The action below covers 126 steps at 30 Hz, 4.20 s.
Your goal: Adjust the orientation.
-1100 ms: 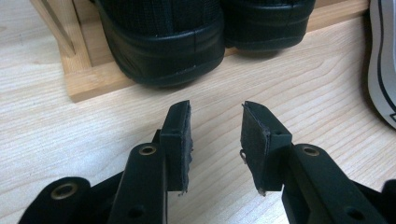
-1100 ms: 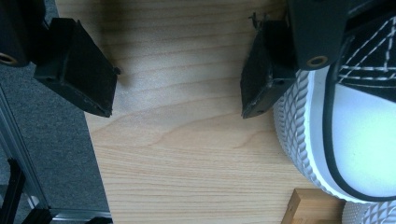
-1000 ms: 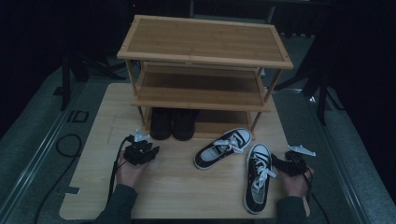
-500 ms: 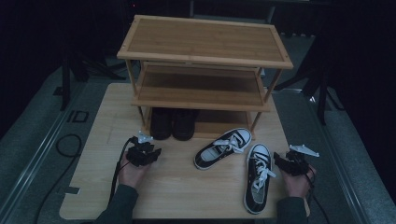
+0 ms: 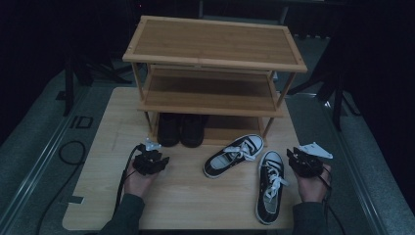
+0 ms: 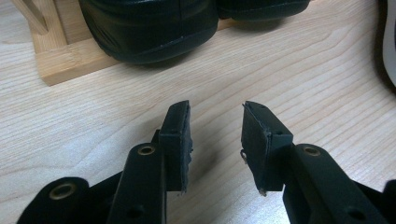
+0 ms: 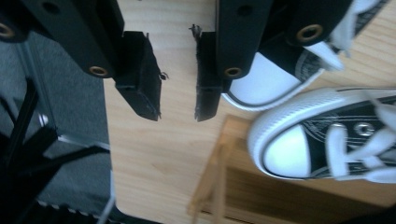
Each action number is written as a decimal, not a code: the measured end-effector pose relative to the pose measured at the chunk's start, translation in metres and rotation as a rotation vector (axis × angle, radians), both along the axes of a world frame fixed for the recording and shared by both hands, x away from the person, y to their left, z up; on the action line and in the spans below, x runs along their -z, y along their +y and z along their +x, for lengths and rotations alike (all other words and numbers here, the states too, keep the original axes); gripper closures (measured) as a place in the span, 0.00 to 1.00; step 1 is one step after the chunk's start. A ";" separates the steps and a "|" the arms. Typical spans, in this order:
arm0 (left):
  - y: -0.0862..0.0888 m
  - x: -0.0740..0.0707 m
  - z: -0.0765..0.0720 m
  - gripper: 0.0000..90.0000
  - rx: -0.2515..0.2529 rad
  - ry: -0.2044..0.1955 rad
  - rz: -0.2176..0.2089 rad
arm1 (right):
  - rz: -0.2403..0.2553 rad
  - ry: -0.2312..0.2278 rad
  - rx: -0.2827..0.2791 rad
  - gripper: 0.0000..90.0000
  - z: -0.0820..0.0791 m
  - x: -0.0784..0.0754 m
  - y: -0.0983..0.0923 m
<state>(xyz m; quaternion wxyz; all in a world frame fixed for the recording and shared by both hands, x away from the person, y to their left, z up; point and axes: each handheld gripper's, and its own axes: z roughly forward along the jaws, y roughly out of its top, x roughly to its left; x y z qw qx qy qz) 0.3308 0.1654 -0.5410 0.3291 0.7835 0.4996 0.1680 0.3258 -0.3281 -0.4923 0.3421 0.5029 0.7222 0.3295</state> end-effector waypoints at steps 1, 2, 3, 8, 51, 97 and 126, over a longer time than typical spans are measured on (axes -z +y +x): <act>0.000 0.000 0.000 0.69 -0.001 0.000 -0.001 | -0.016 -0.003 -0.019 0.82 0.001 -0.003 0.003; 0.000 0.000 0.000 0.69 -0.002 0.001 0.000 | -0.032 -0.002 -0.035 0.82 0.001 -0.007 0.007; 0.000 0.001 0.000 0.69 -0.002 0.003 -0.001 | -0.045 -0.001 -0.050 0.82 0.002 -0.010 0.011; -0.001 0.002 0.000 0.69 0.001 0.005 -0.002 | -0.102 0.011 -0.111 0.79 0.003 -0.029 0.032; 0.002 -0.001 -0.001 0.68 -0.003 -0.009 -0.004 | -0.149 0.142 -0.560 1.00 -0.014 -0.048 0.165; 0.003 0.001 -0.001 0.68 -0.006 -0.006 -0.003 | -0.248 0.366 -0.769 0.95 -0.005 -0.021 0.214; 0.001 0.002 -0.001 0.68 0.002 0.000 0.001 | -0.243 0.440 -0.838 0.95 -0.045 -0.025 0.135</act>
